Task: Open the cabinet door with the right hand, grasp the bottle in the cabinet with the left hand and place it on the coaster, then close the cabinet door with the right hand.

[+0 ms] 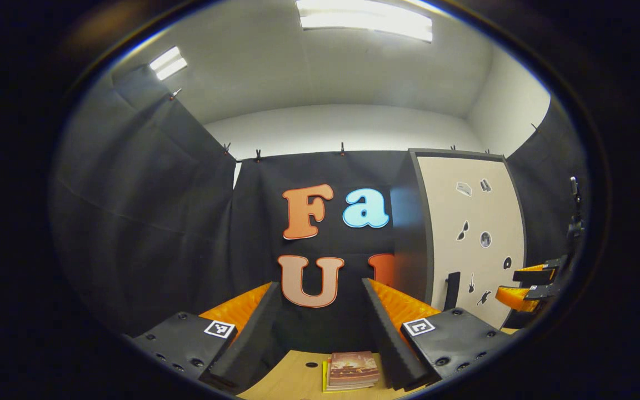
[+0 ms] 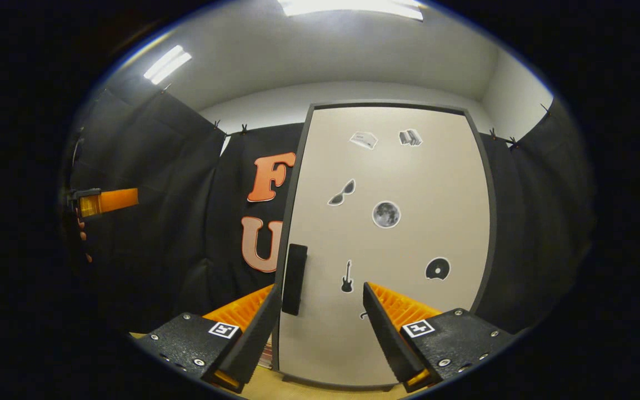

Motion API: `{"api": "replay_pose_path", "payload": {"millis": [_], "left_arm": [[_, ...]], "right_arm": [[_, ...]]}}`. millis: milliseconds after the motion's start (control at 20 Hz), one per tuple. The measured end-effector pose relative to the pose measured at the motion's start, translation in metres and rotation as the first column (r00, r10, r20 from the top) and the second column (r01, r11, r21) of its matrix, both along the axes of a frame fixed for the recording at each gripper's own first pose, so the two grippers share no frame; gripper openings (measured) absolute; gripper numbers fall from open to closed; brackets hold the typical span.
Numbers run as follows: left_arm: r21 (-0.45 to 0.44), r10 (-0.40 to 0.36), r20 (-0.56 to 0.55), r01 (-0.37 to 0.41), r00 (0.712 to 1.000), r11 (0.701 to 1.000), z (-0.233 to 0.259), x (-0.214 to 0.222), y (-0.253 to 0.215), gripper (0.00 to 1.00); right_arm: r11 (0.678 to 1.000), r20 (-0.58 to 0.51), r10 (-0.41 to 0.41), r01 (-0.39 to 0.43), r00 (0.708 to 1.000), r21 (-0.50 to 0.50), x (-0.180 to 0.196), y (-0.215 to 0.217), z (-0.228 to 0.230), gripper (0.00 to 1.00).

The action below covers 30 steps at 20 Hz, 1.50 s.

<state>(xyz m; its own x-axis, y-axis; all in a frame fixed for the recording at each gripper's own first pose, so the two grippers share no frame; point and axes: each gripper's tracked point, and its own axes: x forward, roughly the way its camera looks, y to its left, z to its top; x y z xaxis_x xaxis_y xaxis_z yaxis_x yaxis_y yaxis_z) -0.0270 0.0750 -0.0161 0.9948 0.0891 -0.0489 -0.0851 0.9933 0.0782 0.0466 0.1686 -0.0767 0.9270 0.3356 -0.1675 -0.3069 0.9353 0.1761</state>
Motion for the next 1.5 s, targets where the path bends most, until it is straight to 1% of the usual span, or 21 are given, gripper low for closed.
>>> {"api": "replay_pose_path", "payload": {"millis": [50,100,150,300,350,500,550,600,750,950,1000,1050,1150,1300,1350,1400,1450,1500], "left_arm": [[-0.002,0.005,-0.001,-0.005,1.000,1.000,-0.002,-0.003,0.004,0.92],[-0.003,0.009,-0.005,-0.009,1.000,1.000,-0.004,-0.005,0.007,0.96],[-0.003,0.017,-0.010,-0.017,1.000,1.000,-0.006,-0.007,0.012,0.93],[0.008,0.049,-0.017,-0.048,0.999,0.999,-0.011,-0.013,0.030,0.94],[0.011,0.060,-0.019,-0.059,0.998,0.998,-0.012,-0.014,0.036,0.94],[0.014,0.089,-0.028,-0.088,0.996,0.996,-0.020,-0.017,0.055,0.93],[0.017,0.099,-0.031,-0.098,0.995,0.995,-0.021,-0.019,0.062,0.94],[0.018,0.109,-0.033,-0.109,0.993,0.994,-0.023,-0.020,0.067,0.93],[0.028,0.131,-0.054,-0.129,0.990,0.991,-0.032,-0.025,0.084,0.93],[0.035,0.159,-0.068,-0.157,0.985,0.987,-0.036,-0.031,0.098,0.92],[0.032,0.160,-0.069,-0.158,0.985,0.987,-0.036,-0.033,0.100,0.94],[0.031,0.162,-0.070,-0.161,0.984,0.987,-0.036,-0.035,0.101,0.94],[0.031,0.167,-0.068,-0.165,0.984,0.986,-0.034,-0.039,0.104,0.94],[0.030,0.176,-0.061,-0.174,0.982,0.984,-0.031,-0.044,0.106,0.94],[0.025,0.177,-0.060,-0.175,0.982,0.984,-0.031,-0.046,0.105,0.94],[0.020,0.175,-0.061,-0.175,0.983,0.984,-0.030,-0.046,0.104,0.93],[0.015,0.174,-0.063,-0.173,0.983,0.985,-0.030,-0.047,0.103,0.94],[0.011,0.171,-0.068,-0.170,0.983,0.985,-0.030,-0.048,0.100,0.94]], "right_arm": [[1.000,-0.017,0.005,-0.005,1.000,0.007,0.006,0.007,-0.007,0.91],[1.000,-0.039,0.012,-0.011,0.999,0.015,0.013,0.015,-0.015,0.91],[1.000,-0.071,0.012,-0.011,0.997,0.022,0.021,0.022,-0.024,0.89],[0.999,-0.137,0.021,-0.015,0.990,0.048,0.041,0.042,-0.040,0.84],[0.998,-0.149,0.026,-0.018,0.989,0.055,0.045,0.049,-0.043,0.82],[0.998,-0.170,0.043,-0.035,0.985,0.048,0.058,0.068,-0.051,0.82],[0.999,-0.182,0.033,-0.026,0.983,0.040,0.062,0.071,-0.054,0.82],[0.999,-0.189,0.029,-0.023,0.982,0.037,0.066,0.075,-0.056,0.82],[1.000,-0.213,0.028,-0.026,0.977,0.013,0.074,0.084,-0.063,0.82],[1.000,-0.240,0.011,-0.010,0.971,0.005,0.085,0.093,-0.068,0.82],[1.000,-0.247,0.003,-0.001,0.969,0.007,0.087,0.092,-0.068,0.77],[1.000,-0.255,-0.006,0.008,0.967,0.008,0.090,0.093,-0.071,0.71],[1.000,-0.283,-0.021,0.026,0.959,0.014,0.089,0.093,-0.076,0.63],[0.998,-0.288,-0.063,0.065,0.956,-0.002,0.093,0.086,-0.078,0.51],[0.997,-0.291,-0.071,0.073,0.954,-0.006,0.092,0.084,-0.079,0.45],[0.997,-0.296,-0.074,0.077,0.952,-0.004,0.092,0.085,-0.079,0.39],[0.997,-0.301,-0.072,0.075,0.951,-0.002,0.092,0.085,-0.079,0.34],[0.998,-0.305,-0.067,0.070,0.950,0.000,0.092,0.085,-0.080,0.32]]}}
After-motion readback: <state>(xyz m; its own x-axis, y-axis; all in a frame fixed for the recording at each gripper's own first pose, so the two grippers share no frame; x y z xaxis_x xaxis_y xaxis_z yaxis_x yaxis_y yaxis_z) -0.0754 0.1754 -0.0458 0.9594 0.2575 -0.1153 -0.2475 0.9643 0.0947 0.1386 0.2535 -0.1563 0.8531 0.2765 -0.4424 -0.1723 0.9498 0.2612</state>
